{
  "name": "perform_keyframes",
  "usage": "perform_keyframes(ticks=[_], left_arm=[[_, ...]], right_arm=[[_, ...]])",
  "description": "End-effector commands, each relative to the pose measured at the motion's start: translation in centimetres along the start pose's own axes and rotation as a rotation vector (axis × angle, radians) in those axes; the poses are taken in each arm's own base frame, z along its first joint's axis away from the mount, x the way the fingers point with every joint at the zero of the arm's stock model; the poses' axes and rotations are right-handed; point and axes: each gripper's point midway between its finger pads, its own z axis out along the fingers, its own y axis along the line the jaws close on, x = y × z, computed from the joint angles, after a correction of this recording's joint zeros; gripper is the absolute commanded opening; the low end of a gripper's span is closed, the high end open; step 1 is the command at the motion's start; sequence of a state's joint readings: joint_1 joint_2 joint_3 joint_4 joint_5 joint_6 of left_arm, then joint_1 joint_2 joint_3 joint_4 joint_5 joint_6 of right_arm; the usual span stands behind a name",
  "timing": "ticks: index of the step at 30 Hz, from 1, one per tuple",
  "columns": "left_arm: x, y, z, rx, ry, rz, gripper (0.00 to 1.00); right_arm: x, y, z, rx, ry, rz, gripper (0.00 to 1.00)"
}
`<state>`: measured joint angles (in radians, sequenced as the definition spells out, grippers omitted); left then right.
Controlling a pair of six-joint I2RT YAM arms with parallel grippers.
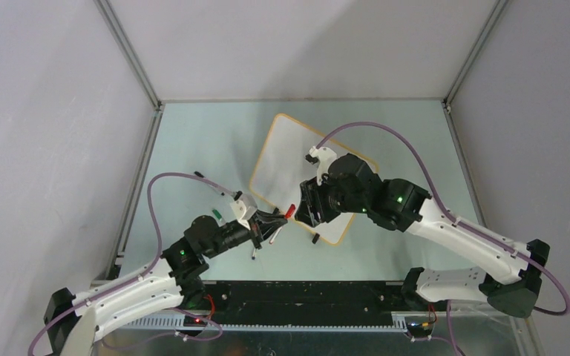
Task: Write a sentence on the whiteboard
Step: Pass from the left arm to the right
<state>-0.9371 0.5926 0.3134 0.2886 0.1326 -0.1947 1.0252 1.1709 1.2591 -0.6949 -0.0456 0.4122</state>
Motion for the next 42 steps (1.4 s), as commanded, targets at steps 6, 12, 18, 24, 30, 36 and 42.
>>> perform_keyframes(ticks=[6,12,18,24,30,36,42], left_arm=[[-0.3,-1.5,-0.1,0.070,-0.036,0.108,0.00],[-0.4,-2.0,-0.2,0.089,-0.040,0.110,0.00],[-0.6,-2.4,-0.3,0.103,-0.052,0.116,0.00],[-0.8,-2.7,-0.5,0.115,-0.060,0.120,0.00],[-0.9,-2.8,-0.6,0.121,-0.068,0.122,0.00],[-1.0,-1.7,-0.5,0.043,-0.067,0.066,0.36],[-1.6,-1.4,-1.1,0.022,-0.106,0.037,0.54]], right_arm=[[0.2,1.8,0.9,-0.097,0.073,-0.014,0.55],[-0.1,2.1,1.8,-0.107,0.078,0.004,0.53],[0.0,2.1,3.0,-0.115,0.107,0.046,0.45],[0.4,2.3,3.8,-0.132,0.136,0.062,0.32],[0.4,2.4,3.9,-0.145,0.145,0.069,0.02],[-0.3,2.0,2.9,-0.127,0.107,0.065,0.00],[-1.0,3.0,1.4,-0.190,0.049,0.068,0.00]])
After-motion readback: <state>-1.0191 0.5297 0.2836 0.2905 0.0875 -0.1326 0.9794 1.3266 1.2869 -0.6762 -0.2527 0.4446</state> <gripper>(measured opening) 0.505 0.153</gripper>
